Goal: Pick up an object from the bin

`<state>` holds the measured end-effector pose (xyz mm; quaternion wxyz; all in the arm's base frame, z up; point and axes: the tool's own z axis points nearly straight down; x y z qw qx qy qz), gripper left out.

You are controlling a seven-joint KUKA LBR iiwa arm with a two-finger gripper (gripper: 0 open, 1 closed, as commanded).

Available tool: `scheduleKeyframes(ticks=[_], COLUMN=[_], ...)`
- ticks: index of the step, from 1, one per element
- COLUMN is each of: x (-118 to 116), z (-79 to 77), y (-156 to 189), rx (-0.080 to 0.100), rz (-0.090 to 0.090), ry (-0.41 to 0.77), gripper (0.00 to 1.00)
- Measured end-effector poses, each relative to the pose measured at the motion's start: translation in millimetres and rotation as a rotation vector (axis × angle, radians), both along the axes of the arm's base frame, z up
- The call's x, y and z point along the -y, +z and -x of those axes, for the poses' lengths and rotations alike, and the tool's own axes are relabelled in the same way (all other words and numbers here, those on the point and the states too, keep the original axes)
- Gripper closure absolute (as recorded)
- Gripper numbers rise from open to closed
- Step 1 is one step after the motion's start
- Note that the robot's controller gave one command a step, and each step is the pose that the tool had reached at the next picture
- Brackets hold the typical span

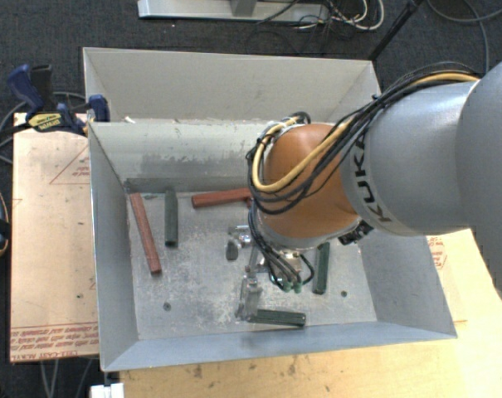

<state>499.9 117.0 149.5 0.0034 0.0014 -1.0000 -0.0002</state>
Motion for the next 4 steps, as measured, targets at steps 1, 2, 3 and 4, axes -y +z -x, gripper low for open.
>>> scheduleKeyframes(ticks=[1, 2, 3, 4], x=[68, 125, 105, 85], z=[-17.0, -51.9, 1.6, 16.9], y=[-83, -5, -59, -78], rx=[0.001, 0.018, -0.002, 0.018], rz=[0.001, 0.003, -0.001, -0.001], ry=[-0.064, -0.035, 0.029, -0.062], gripper=[0.0, 0.0, 0.0, 0.0])
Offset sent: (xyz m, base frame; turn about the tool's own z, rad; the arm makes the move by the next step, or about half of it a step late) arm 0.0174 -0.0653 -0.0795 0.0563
